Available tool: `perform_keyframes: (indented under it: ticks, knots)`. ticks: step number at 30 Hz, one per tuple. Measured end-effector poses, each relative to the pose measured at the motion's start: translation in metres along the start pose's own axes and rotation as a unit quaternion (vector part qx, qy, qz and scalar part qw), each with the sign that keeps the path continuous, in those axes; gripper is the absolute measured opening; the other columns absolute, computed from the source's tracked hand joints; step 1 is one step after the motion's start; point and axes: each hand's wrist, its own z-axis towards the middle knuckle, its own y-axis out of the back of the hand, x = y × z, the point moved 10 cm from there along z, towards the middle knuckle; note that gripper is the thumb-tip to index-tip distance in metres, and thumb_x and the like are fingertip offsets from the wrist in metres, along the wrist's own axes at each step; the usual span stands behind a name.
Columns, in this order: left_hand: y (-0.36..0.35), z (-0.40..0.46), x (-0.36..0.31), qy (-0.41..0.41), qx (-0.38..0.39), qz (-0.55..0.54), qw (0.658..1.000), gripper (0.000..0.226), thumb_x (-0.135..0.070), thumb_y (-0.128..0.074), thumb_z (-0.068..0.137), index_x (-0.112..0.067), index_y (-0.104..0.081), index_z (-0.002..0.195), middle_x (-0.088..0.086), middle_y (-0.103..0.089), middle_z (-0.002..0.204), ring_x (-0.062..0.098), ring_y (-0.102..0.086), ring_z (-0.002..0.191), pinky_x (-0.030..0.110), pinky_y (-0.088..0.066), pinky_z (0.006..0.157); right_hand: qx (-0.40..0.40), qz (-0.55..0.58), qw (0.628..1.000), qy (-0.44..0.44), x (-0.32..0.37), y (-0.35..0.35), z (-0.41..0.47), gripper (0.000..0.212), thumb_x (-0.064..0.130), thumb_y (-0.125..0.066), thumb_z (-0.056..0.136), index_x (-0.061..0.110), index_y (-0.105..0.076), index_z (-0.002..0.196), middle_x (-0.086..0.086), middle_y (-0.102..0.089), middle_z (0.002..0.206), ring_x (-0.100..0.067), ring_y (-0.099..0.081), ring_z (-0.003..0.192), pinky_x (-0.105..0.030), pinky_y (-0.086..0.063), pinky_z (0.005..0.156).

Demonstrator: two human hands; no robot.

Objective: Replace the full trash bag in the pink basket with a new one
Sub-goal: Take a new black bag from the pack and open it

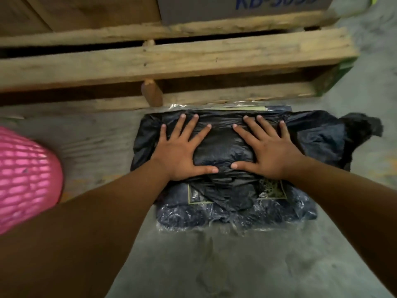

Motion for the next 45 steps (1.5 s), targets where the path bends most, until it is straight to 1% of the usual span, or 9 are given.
perform_keyframes:
  ticks: [5,13,15,19,25,31,35,40,45]
  knots:
    - [0.017,-0.012,0.026,0.046,0.000,-0.012,0.999,0.122,-0.107,-0.024,0.051,-0.049,0.019,0.150,-0.005,0.023,0.164,0.027,0.020,0.151,0.069,0.003,0.115,-0.012,-0.034,0.999,-0.012,-0.006,0.021,-0.004,0.102,0.098,-0.010,0.065,0.046,0.012,0.150,0.000,0.008,0.165,-0.030,0.012,0.150,-0.066,0.009,0.113]
    - [-0.011,-0.013,0.031,0.049,0.015,-0.087,0.995,0.118,-0.103,-0.035,0.053,-0.056,0.024,0.144,-0.012,0.029,0.161,0.026,0.024,0.149,0.069,-0.002,0.115,0.028,0.055,0.996,-0.062,-0.027,-0.005,-0.007,0.099,0.100,-0.017,0.060,0.058,0.019,0.142,0.011,0.017,0.162,-0.029,0.019,0.148,-0.067,0.003,0.113]
    - [-0.004,-0.012,0.032,0.050,0.024,-0.068,0.996,0.117,-0.104,-0.032,0.054,-0.054,0.017,0.148,-0.010,0.020,0.164,0.025,0.019,0.151,0.068,0.000,0.116,0.038,0.078,0.994,-0.062,-0.029,-0.002,-0.008,0.098,0.100,-0.019,0.061,0.058,0.013,0.144,0.013,0.014,0.163,-0.027,0.017,0.149,-0.066,0.006,0.113]
    - [0.032,0.002,0.021,0.006,-0.065,-0.044,0.997,0.098,-0.093,-0.020,0.073,-0.041,-0.008,0.155,-0.003,0.003,0.167,0.023,0.010,0.152,0.061,-0.003,0.119,-0.034,0.084,0.994,-0.053,-0.031,0.028,0.001,0.087,0.091,-0.013,0.074,0.050,-0.004,0.150,0.009,-0.004,0.164,-0.023,0.001,0.151,-0.061,0.004,0.115]
    - [0.004,0.021,0.008,-0.025,0.021,-0.104,0.994,0.101,-0.089,-0.030,0.074,-0.042,0.009,0.155,-0.010,0.015,0.165,0.015,0.018,0.151,0.055,0.002,0.121,0.025,0.110,0.994,-0.011,-0.023,0.008,0.015,0.097,0.093,-0.026,0.068,0.051,0.005,0.149,0.013,0.002,0.164,-0.017,0.008,0.150,-0.061,0.001,0.117]
    - [0.015,0.004,0.007,-0.050,-0.035,-0.143,0.988,0.100,-0.083,-0.041,0.077,-0.037,-0.002,0.157,-0.011,0.000,0.166,0.009,0.008,0.152,0.039,0.003,0.119,-0.032,0.126,0.992,0.009,-0.022,0.015,0.007,0.092,0.083,-0.033,0.075,0.039,-0.011,0.153,0.009,-0.017,0.162,-0.019,-0.011,0.149,-0.049,-0.010,0.119]
    - [0.020,-0.010,0.007,-0.064,-0.062,-0.133,0.987,0.095,-0.079,-0.046,0.076,-0.034,-0.018,0.156,-0.006,-0.019,0.165,0.015,-0.009,0.152,0.040,-0.010,0.119,-0.055,0.127,0.989,0.042,-0.016,0.019,-0.002,0.088,0.080,-0.038,0.077,0.035,-0.023,0.152,0.006,-0.031,0.157,-0.023,-0.025,0.143,-0.048,-0.019,0.116]
    - [0.029,-0.026,0.004,-0.091,-0.125,-0.163,0.975,0.066,-0.053,-0.060,0.087,-0.020,-0.052,0.143,0.007,-0.061,0.131,0.028,-0.050,0.121,0.045,-0.044,0.101,-0.084,0.143,0.984,0.065,-0.006,0.032,-0.007,0.069,0.064,-0.048,0.083,0.025,-0.049,0.141,-0.004,-0.057,0.135,-0.026,-0.047,0.119,-0.047,-0.038,0.104]
    - [0.064,-0.045,0.012,-0.082,-0.208,-0.193,0.955,0.032,-0.026,-0.067,0.091,-0.009,-0.071,0.118,0.011,-0.071,0.095,0.030,-0.064,0.090,0.027,-0.044,0.078,-0.128,0.170,0.972,0.098,0.007,0.067,-0.010,0.042,0.035,-0.065,0.087,0.019,-0.064,0.127,-0.005,-0.071,0.113,-0.026,-0.058,0.104,-0.033,-0.044,0.091]
